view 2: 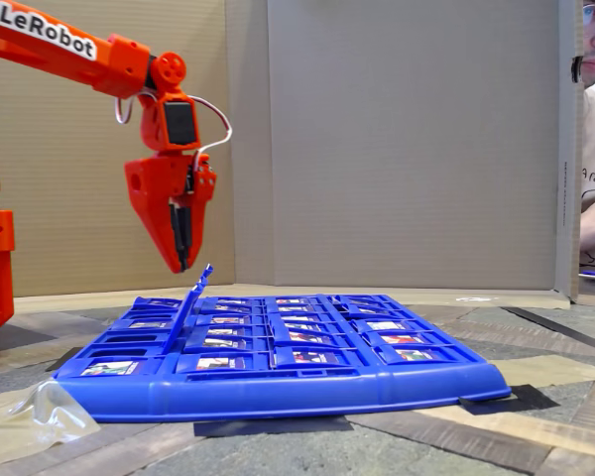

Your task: Flip A0.

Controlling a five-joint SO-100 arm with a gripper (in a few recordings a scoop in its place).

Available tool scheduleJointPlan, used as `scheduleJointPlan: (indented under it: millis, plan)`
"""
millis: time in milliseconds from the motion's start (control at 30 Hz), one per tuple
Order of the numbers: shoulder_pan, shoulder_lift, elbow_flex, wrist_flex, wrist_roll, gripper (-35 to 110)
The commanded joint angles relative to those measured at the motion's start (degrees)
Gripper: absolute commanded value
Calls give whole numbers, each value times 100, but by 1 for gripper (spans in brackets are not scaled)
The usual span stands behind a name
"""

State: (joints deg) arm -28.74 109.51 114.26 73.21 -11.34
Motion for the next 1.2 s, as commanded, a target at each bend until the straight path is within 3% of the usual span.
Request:
scheduleJointPlan:
  millis: [0, 300, 667, 1167]
  plan:
    - [-35, 431, -9, 26, -70, 0]
    - [519, 1441, 114, -712, -360, 0]
    - [1441, 2936, 817, -2452, -712, 0]
    - [1916, 4711, 1978, -4729, -1090, 0]
